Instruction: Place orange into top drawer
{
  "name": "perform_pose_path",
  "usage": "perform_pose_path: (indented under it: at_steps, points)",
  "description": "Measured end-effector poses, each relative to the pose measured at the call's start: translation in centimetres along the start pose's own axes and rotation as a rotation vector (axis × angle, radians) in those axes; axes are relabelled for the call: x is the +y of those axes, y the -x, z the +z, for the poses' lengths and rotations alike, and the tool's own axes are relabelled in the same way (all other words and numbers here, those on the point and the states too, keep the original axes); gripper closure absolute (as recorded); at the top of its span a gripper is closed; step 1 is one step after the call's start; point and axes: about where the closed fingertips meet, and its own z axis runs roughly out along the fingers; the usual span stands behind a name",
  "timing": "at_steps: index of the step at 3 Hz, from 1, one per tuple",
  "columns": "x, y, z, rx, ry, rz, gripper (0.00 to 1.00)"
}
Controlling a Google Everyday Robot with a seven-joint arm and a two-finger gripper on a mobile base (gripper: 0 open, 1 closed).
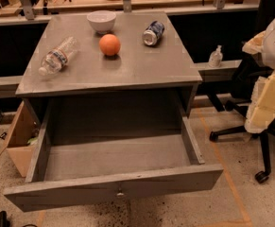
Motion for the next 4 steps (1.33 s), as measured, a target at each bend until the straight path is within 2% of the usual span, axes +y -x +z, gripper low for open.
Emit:
perform_pose_path:
  at_steps: [1,2,3,4]
  points:
    - [0.0,0.0,0.0,0.0,0.0,0.0,0.0]
    - [-1.9,1.0,0.9,-0.073,-0.011,0.017,0.0]
    - [-5.7,3.5,3.6,-0.211,-0.021,0.049,0.0]
    - [-10.0,6.1,7.3,-0.391,-0.025,0.111,0.0]
